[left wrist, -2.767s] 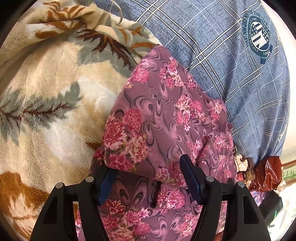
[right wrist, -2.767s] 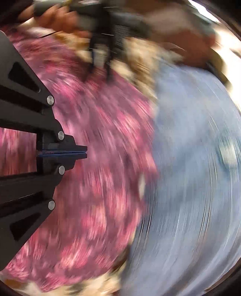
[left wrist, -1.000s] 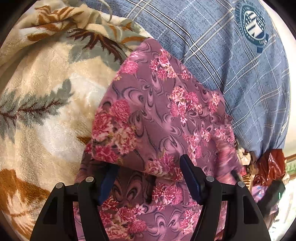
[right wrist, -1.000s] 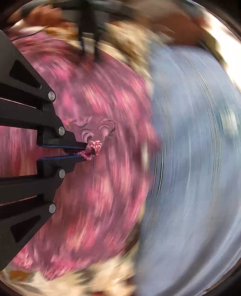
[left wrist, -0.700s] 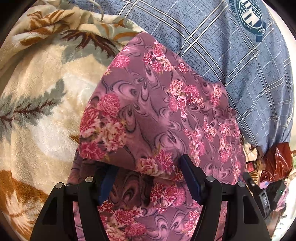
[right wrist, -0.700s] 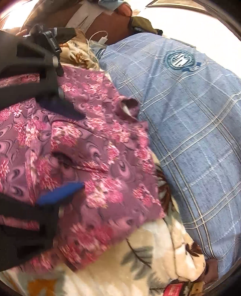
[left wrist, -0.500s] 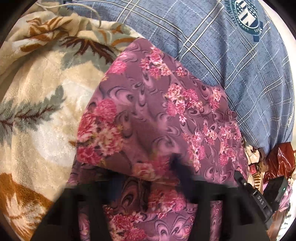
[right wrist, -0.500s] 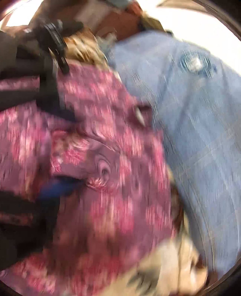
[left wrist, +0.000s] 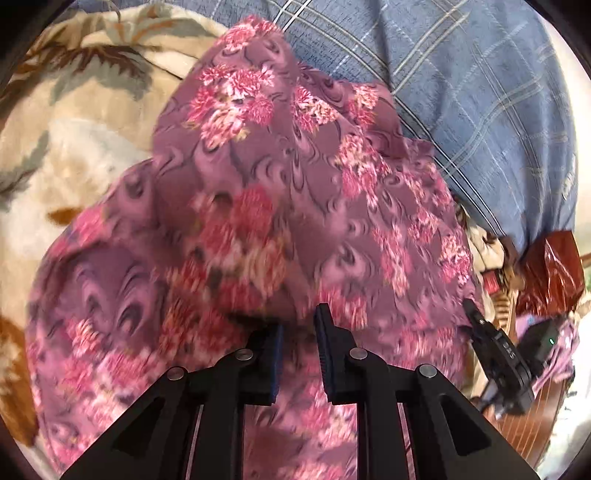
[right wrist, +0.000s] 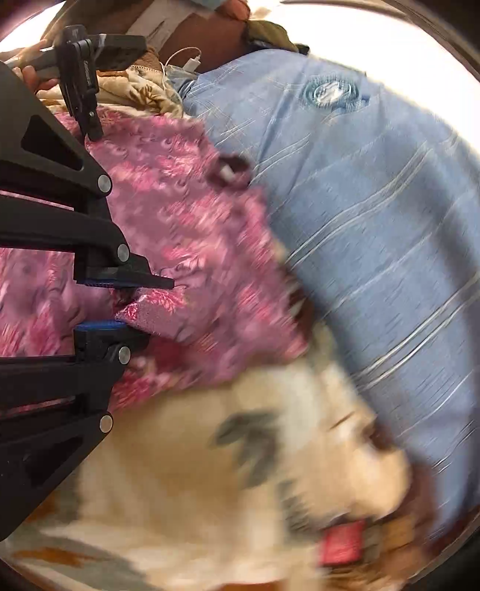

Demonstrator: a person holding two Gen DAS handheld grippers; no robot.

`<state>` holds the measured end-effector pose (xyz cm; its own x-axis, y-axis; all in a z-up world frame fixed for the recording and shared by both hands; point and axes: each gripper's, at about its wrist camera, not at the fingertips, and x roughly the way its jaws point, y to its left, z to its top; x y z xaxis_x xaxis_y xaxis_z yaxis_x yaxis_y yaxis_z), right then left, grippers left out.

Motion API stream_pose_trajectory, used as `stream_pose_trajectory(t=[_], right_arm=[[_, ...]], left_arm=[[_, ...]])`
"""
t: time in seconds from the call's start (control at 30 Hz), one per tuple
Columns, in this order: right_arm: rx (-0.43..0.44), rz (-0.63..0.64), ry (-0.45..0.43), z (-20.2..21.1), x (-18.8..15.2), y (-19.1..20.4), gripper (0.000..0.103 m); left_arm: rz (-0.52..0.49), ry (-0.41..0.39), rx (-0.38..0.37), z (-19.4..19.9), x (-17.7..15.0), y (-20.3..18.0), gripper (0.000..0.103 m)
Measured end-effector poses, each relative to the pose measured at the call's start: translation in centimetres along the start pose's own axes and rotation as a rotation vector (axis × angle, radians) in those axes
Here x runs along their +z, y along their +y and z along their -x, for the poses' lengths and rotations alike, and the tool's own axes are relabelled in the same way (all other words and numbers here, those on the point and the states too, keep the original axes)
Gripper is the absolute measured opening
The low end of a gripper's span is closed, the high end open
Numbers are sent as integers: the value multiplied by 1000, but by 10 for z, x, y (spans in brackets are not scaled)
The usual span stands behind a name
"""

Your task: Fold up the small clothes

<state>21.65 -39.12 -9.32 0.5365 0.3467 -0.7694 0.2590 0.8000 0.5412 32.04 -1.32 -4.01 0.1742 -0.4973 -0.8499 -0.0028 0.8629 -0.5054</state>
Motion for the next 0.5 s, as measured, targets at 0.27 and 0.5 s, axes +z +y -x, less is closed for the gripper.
stream_pose_trajectory(t=[0.27, 0.5], right_arm=[[137, -117, -63, 13, 19, -11, 53], [81, 11, -75, 6, 37, 18, 7]], left_arm=[[36, -189, 77, 74, 3, 25, 58], [107, -116, 204, 29, 46, 28, 56]])
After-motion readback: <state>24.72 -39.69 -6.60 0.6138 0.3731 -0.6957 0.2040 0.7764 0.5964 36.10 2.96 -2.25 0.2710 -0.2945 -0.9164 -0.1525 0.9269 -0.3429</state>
